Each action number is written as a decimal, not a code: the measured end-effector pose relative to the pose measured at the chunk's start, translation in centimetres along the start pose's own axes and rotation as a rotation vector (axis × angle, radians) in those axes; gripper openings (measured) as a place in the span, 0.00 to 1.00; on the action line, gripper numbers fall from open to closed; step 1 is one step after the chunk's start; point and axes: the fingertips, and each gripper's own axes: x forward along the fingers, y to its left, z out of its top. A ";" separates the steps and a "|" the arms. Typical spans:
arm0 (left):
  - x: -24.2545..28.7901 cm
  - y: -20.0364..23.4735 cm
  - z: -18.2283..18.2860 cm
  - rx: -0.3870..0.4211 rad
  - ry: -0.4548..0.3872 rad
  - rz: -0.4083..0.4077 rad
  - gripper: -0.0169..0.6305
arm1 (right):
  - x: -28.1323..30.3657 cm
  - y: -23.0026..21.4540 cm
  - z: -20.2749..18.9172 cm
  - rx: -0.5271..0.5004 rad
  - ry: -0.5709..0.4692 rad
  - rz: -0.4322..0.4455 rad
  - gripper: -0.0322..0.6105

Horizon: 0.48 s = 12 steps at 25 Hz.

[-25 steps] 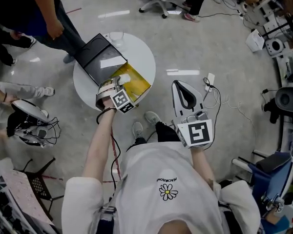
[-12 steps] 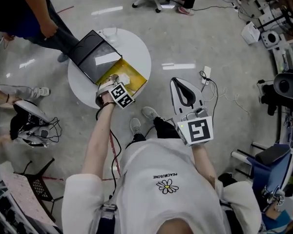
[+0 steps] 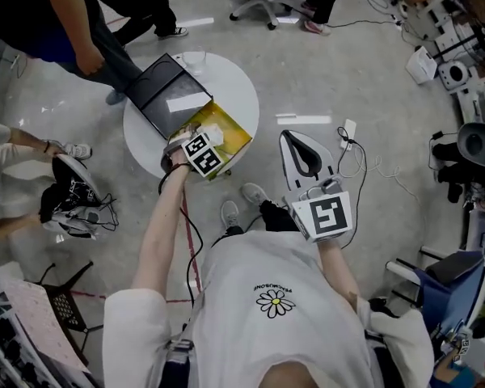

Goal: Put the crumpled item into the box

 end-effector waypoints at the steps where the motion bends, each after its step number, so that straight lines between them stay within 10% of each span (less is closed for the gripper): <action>1: -0.4 0.1 0.2 0.006 -0.003 -0.003 0.59 | 0.0 0.1 0.0 0.001 -0.001 0.005 0.05; 12: -5.9 3.3 3.6 0.010 -0.117 0.106 0.65 | 1.0 1.1 1.4 -0.011 -0.049 0.051 0.05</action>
